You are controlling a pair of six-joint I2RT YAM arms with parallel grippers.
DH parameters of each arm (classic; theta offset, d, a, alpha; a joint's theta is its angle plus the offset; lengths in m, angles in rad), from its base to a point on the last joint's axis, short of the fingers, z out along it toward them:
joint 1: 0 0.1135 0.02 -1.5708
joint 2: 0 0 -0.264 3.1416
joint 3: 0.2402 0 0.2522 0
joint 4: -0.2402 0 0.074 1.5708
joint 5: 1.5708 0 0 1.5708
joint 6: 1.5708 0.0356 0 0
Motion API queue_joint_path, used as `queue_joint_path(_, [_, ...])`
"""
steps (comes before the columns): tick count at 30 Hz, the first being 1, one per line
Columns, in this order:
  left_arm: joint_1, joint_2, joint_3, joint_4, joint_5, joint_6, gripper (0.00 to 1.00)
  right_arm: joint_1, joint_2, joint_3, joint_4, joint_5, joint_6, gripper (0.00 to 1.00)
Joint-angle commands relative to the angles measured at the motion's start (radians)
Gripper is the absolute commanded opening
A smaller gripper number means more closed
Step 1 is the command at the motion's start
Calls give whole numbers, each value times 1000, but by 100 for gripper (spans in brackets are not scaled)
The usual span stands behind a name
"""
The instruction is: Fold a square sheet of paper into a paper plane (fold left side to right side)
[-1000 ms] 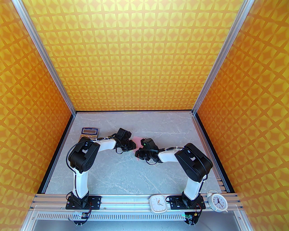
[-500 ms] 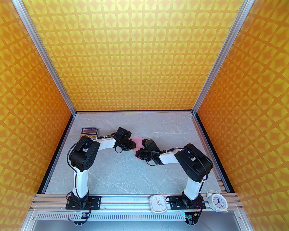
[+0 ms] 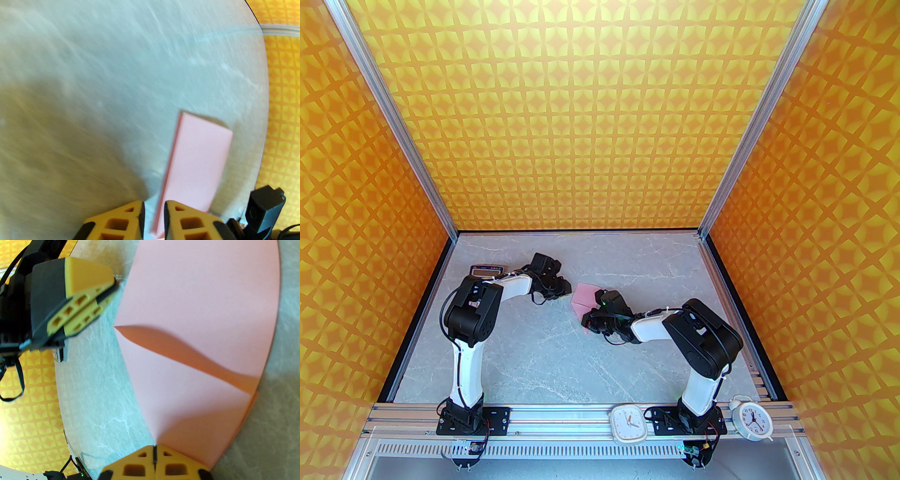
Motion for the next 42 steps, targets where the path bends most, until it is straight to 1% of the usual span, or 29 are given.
queue_joint_path(1, [17, -56, 12, -39, -81, 18, 22, 2, 39, -38, -204, 22, 2, 0])
queue_joint_path(5, [-36, -142, -45, -17, -63, -20, 22, 2, 43, -24, -216, 25, 2, 0])
queue_joint_path(9, [-108, -188, -142, 50, -30, -102, 19, 2, 42, -15, -230, 30, -1, 0])
queue_joint_path(10, [-127, -193, -163, 69, -27, -126, 17, 3, 44, -13, -234, 30, -1, 0])
queue_joint_path(12, [-158, -190, -190, 99, -22, -147, 14, 3, 43, -8, -238, 31, -3, 0])
queue_joint_path(14, [-178, -171, -206, 121, -22, -166, 9, 2, 44, -5, -242, 31, -3, 0])
queue_joint_path(16, [-191, -147, -216, 133, -22, -179, 8, 2, 47, 2, -250, 26, -8, 0])
queue_joint_path(22, [-199, -110, -244, 128, -27, -182, 3, 2, 42, 8, -263, 22, -14, 0])
queue_joint_path(27, [-200, -72, -236, 59, -84, -169, 0, 2, 37, 3, -265, 0, -16, 0])
queue_joint_path(32, [-197, -37, -215, 2, -120, -177, 0, 3, 12, -37, -246, -45, -4, 0])
queue_joint_path(36, [-196, -24, -189, -33, -141, -175, 0, 4, -35, -81, -254, -52, -7, 0])
queue_joint_path(42, [-196, -7, -171, -42, -146, -176, 0, 5, -91, -143, -259, -56, -3, 0])
